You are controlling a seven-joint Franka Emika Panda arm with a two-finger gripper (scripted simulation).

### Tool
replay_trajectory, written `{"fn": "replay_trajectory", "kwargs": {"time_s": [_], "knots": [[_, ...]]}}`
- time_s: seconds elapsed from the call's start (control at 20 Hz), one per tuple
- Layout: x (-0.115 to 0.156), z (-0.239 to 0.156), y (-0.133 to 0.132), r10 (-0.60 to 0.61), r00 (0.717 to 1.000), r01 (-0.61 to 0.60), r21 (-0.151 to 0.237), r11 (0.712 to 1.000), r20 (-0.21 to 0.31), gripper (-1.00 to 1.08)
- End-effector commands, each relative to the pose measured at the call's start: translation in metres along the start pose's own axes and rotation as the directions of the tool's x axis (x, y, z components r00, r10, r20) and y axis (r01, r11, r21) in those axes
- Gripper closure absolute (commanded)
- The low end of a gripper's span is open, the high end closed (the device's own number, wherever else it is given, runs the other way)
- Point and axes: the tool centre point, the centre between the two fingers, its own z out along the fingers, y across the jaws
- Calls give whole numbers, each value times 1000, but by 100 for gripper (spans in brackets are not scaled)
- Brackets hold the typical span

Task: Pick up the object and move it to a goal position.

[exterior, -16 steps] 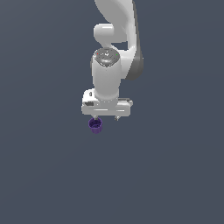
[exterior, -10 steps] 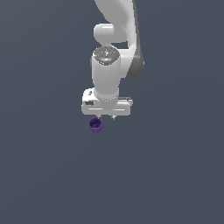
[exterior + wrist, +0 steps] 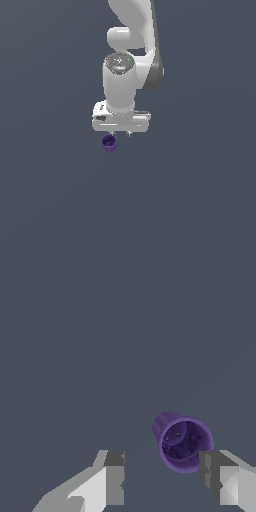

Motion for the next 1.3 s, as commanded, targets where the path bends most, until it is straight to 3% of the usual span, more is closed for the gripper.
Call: {"fn": "replay_trajectory", "kwargs": {"time_s": [0.0, 0.5, 0.85, 1.25], "knots": [[0, 3, 4, -7, 1000, 7, 3, 1000, 10, -20], [-4, 30, 36, -83, 992, 79, 45, 996, 92, -20], [-11, 59, 70, -171, 972, 152, 120, 981, 164, -20], [-19, 81, 94, -240, 949, 202, 193, 960, 202, -20]]}}
